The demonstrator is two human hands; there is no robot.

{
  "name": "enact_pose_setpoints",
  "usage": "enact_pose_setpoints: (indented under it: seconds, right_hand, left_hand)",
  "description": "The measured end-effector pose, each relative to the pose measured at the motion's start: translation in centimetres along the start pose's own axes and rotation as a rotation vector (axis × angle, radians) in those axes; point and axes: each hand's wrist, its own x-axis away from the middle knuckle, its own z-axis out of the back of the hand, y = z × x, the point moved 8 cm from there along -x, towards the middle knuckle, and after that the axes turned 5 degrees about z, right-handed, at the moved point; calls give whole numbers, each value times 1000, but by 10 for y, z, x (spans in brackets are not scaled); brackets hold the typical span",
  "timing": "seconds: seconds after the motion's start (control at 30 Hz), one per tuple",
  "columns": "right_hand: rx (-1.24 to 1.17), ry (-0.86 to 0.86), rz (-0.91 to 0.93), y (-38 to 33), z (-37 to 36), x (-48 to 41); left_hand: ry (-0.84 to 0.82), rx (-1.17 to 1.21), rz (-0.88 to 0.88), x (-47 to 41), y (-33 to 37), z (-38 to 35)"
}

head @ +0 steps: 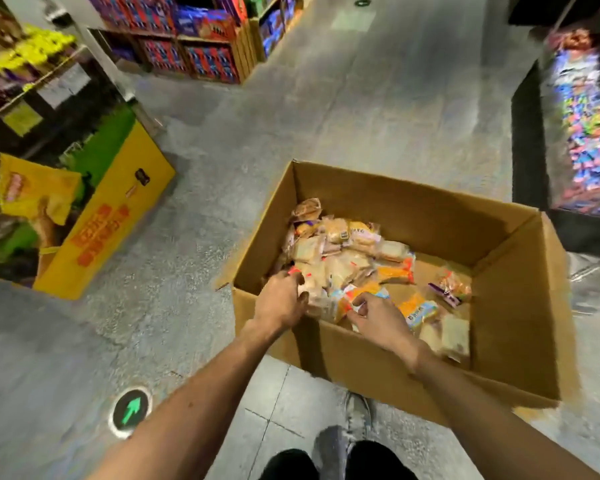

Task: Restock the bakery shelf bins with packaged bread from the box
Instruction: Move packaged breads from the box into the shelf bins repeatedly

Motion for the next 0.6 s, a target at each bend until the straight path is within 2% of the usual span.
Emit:
enact_pose_setpoints:
  seconds: [0.17,0.37,0.5,0.6]
  right_hand:
    - [-106,-197,-181,26,-49,-74]
    - [-300,-385,-331,46,-115,-115]
    - [-100,-434,-218,44,-145,-143]
    - [47,-541,-110,31,-163,-158]
  left_hand:
    - [-132,-222,99,-86,-41,-31]
    - [-534,-480,-84,-146,-76,-109]
    - [-617,-687,-231,-163,-77,-133]
    - [-698,-603,-231,-168,-84,-150]
